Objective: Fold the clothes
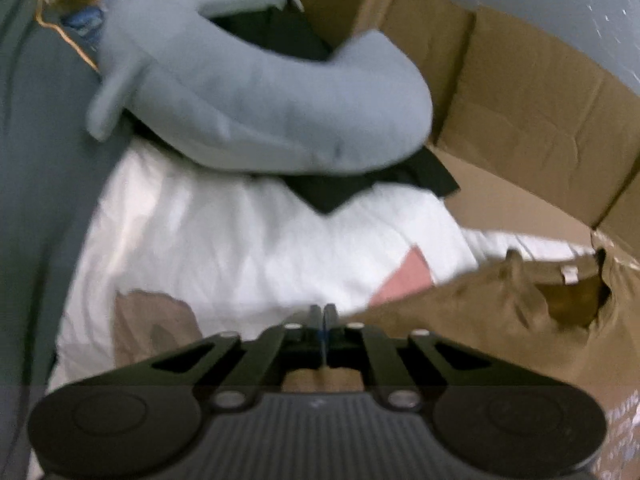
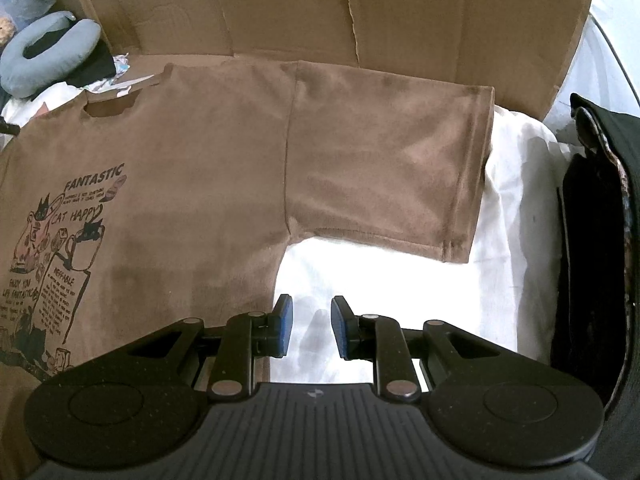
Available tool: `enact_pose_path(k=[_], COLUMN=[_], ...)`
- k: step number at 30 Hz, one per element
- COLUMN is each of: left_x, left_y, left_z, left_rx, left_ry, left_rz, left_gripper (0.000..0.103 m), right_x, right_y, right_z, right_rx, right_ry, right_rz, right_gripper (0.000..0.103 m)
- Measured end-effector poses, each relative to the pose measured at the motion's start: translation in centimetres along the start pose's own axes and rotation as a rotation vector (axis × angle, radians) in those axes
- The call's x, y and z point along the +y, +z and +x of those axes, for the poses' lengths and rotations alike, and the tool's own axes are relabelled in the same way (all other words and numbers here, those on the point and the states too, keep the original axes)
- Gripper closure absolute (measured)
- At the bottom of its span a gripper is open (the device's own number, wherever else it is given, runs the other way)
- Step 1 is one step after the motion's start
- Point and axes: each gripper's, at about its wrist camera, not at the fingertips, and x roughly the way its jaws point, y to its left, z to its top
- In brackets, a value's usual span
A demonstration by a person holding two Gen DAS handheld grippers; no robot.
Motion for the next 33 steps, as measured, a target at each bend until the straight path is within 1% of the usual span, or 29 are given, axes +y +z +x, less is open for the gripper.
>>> enact_pose_path(k=[2, 7, 11, 14, 16, 19, 23, 25, 29, 30, 31, 33], left_x=[0.2, -0.4, -2.8, -4.6, -5.5, -6.0, -5.8, -5.5, -4.9, -4.6, -4.3, -3.5], left_y=[0.4, 0.7, 0.3, -0.2, -0.6, -0.8, -0.4, -0.1, 0.4, 0.5, 0.6, 0.7], left_z=[-0.1, -1.4, -1.3, -0.4, 0.5, 1.9, 3.0, 3.1, 2.3, 1.8, 1.3, -0.2], left_rx=[0.013, -0.022, -0.017, 0.014, 0.034, 0.045, 0.036, 0.027, 0.029, 0.026, 0.023, 0.015], left_ry=[-0.003, -0.068, -0.129, -0.154, -0.155, -0.144, -0.1, -0.091, -0.104, -0.113, -0.122, -0.141], left_rz=[0.012, 0.007, 0.041, 0.066, 0.071, 0.051, 0.007, -0.019, -0.059, -0.061, -0.062, -0.049], left_gripper=[0.099, 0.095, 0.095, 0.095, 0.094, 0.094, 0.094, 0.095, 0.095, 0.09, 0.079, 0.069], right_x=[0.1, 0.7, 1.0, 1.3, 1.4, 1.4, 1.1, 1.0, 0.7, 0.7, 0.7, 0.8], right_y=[0.0, 0.4, 1.0, 1.3, 1.3, 1.0, 0.4, 0.2, 0.1, 0.1, 0.2, 0.4], right_z=[0.0, 0.1, 0.1, 0.2, 0.2, 0.2, 0.1, -0.1, -0.3, -0.4, -0.5, -0.7], right_rx=[0.002, -0.002, -0.011, -0.019, -0.022, -0.022, -0.015, -0.012, -0.011, -0.012, -0.013, -0.019], right_ry=[0.002, 0.012, 0.02, 0.026, 0.03, 0.032, 0.025, 0.019, 0.018, 0.019, 0.02, 0.025], right_rz=[0.001, -0.011, -0.013, -0.013, -0.013, -0.004, -0.003, -0.006, -0.004, -0.005, -0.007, -0.007], right_gripper=[0.075, 0.075, 0.075, 0.075, 0.075, 0.075, 0.075, 0.075, 0.075, 0.075, 0.075, 0.075])
